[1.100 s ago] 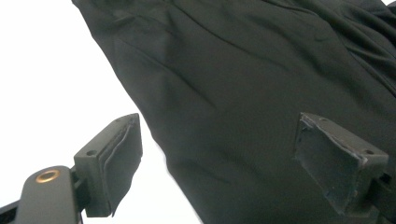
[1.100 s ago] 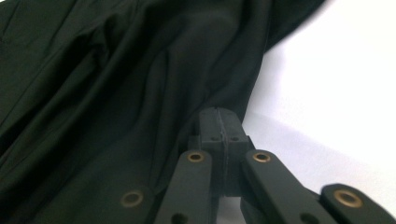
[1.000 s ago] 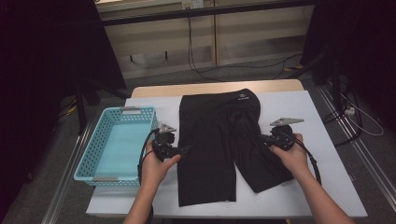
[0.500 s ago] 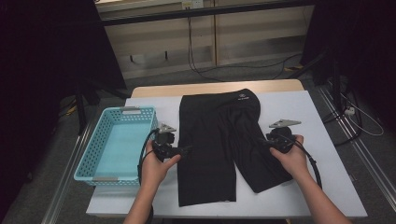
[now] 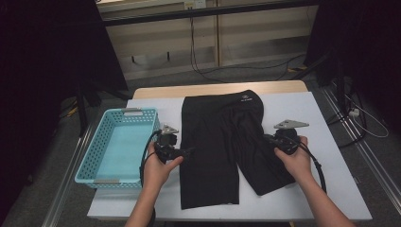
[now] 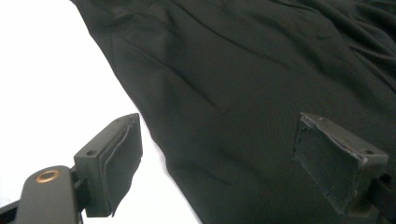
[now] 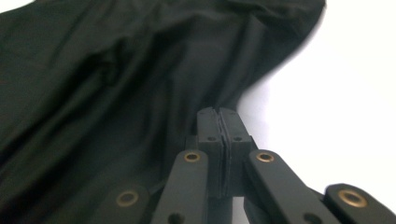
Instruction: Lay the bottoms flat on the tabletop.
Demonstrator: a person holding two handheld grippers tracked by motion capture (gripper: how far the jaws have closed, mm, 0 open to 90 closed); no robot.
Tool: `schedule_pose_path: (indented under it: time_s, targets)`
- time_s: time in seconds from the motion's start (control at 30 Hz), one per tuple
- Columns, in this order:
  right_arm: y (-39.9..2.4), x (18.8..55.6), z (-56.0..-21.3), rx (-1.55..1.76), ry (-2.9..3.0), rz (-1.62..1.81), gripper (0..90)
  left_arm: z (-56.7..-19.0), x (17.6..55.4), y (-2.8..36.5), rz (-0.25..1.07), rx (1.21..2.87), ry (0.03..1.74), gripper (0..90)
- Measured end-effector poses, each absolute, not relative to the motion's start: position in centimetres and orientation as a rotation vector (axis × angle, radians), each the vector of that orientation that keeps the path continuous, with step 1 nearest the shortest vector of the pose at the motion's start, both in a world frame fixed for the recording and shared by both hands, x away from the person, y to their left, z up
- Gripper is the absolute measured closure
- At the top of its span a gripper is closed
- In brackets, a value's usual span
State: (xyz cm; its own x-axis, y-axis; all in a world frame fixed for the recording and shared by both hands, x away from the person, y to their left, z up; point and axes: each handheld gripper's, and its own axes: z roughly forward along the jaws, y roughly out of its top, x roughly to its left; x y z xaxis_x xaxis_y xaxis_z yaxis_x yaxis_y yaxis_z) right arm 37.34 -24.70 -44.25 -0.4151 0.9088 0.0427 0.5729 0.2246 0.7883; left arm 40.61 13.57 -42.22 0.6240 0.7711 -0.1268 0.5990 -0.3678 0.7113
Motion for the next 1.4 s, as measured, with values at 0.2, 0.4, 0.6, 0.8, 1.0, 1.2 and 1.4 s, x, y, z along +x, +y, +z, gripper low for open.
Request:
schedule_pose_path:
  time_s: [0.2, 0.4, 0.6, 0.8, 1.0, 1.2, 1.4]
  targets:
    - [-22.4, 36.6, -44.7, 1.278, 2.205, 1.048, 85.0, -42.3, 40.6, 13.5, 0.293, 2.108, 1.063, 16.0]
    - [-22.4, 36.7, -45.2, 1.286, 2.247, 0.982, 65.4, -42.4, 40.6, 13.8, 0.292, 2.096, 1.078, 16.0]
    - [-23.7, 36.9, -43.6, 1.318, 2.165, 1.011, 50.3, -42.3, 40.6, 13.8, 0.293, 2.1, 1.075, 16.0]
    - [-25.5, 38.1, -43.1, 1.414, 2.083, 1.001, 55.2, -42.2, 40.7, 13.6, 0.288, 2.105, 1.062, 16.0]
    - [-25.4, 39.7, -45.1, 1.482, 2.08, 0.988, 57.7, -42.2, 40.6, 13.7, 0.293, 2.096, 1.068, 16.0]
    - [-24.5, 40.9, -46.0, 1.498, 2.082, 0.972, 60.9, -42.2, 40.7, 13.8, 0.284, 2.092, 1.076, 16.0]
    - [-23.7, 41.0, -46.0, 1.413, 2.143, 0.941, 90.0, -42.3, 40.7, 13.8, 0.286, 2.112, 1.067, 16.1]
